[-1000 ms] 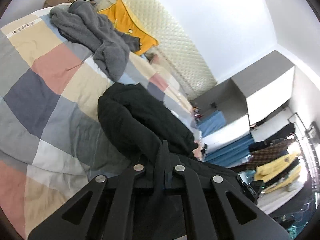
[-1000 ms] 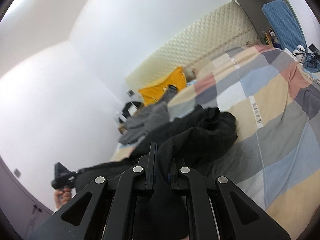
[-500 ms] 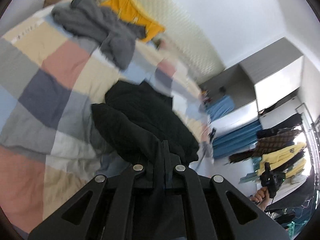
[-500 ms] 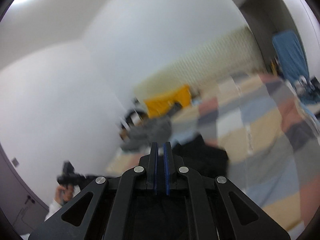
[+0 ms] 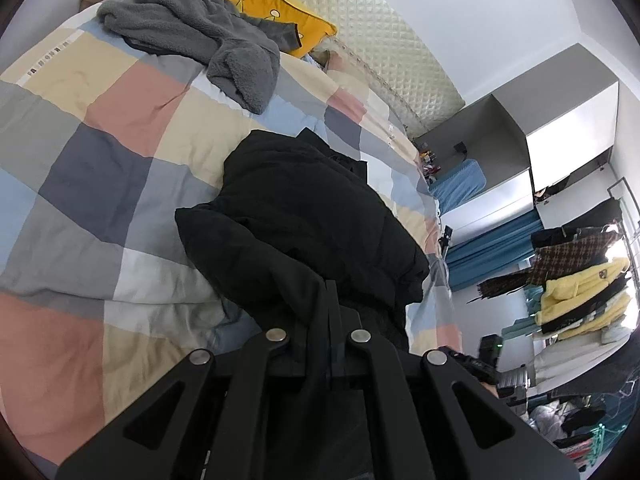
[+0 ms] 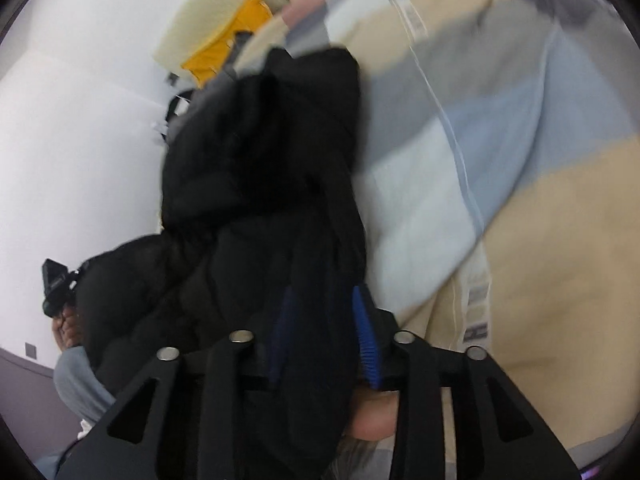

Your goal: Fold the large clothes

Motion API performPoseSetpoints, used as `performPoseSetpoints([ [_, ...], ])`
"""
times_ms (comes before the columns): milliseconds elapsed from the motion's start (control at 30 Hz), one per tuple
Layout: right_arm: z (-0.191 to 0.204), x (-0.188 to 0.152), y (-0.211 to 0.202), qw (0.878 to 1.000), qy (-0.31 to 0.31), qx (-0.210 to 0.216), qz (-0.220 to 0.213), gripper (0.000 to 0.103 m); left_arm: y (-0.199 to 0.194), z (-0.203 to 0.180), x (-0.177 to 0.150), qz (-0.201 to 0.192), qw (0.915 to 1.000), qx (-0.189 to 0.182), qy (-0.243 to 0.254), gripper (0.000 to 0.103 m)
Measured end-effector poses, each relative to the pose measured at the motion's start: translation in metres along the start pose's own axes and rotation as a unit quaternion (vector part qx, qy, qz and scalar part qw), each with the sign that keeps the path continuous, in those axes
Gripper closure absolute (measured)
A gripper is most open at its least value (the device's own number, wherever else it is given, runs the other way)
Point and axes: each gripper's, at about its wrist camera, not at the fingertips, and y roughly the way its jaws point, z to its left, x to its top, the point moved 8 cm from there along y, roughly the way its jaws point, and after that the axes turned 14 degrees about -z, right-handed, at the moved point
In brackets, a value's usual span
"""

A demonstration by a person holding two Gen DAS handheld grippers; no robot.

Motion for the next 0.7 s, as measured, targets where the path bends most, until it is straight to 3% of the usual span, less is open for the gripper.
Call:
performPoseSetpoints([
  [33,-0.003,-0.007,0.008,1.000,0.006,0.002,0.010,0.050,0.000,0.002,-0.001,0.001,1.0000,0.001,0.001,0.100],
  [100,-0.007,-0.015,0.024,1.000,0.006,0.003,0.026,0.041,0.000,0.005,-0.002,0.004,1.0000,0.002,-0.001,0.100],
  [233,-0.010,-0.016,0.052,0.999,0.025,0.003,0.043,0.040,0.000,0.007,-0.003,0.004,1.0000,0.001,-0.003,0.100],
  [367,0.003,-0.036,0.069,0.996,0.019,0.021,0.088,0.038,-0.002,0.013,-0.005,0.005,1.0000,0.004,-0.003,0.100],
  [433,0.009,-0.053,0.076,0.992,-0.010,0.004,0.124,0.028,-0.004,0.016,-0.007,0.005,1.0000,0.004,-0.005,0.100],
  [533,0.008,-0.065,0.080,0.989,0.006,-0.009,0.148,0.025,-0.004,0.019,-0.009,0.008,1.0000,0.000,-0.001,0.100],
  [700,0.049,-0.087,0.078,0.980,-0.019,0.067,0.184,0.023,-0.002,0.021,-0.009,0.010,0.9999,0.001,-0.006,0.100],
])
